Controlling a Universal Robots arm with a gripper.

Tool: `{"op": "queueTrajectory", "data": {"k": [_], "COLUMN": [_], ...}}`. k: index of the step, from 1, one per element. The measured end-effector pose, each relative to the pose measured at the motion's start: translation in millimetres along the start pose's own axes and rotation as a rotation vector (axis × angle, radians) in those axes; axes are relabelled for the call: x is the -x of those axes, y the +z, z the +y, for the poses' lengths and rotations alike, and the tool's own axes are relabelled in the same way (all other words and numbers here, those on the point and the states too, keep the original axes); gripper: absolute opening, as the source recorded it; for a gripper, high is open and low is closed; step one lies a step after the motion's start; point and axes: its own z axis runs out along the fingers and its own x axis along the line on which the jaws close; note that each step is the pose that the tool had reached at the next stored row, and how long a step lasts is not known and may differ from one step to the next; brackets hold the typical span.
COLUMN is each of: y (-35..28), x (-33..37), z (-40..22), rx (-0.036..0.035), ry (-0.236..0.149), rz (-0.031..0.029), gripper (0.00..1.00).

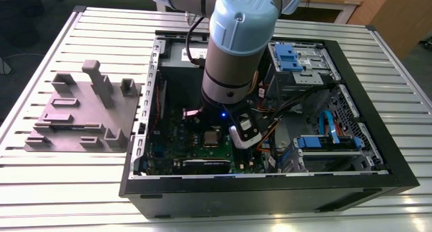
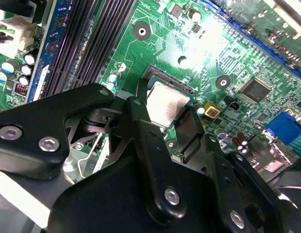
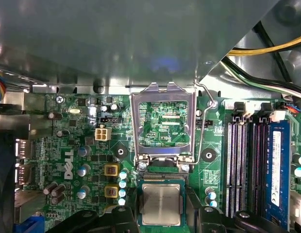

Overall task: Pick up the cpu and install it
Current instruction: 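Place the cpu into insertion slot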

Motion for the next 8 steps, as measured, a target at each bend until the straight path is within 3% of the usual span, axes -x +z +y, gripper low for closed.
{"op": "queueTrajectory", "data": {"k": [8], "y": [0.4], "x": [0.3], "z": [-0.1], "rx": [0.0001], "ry": [0.000], "rz": [0.0001], "gripper": [0.47]}}
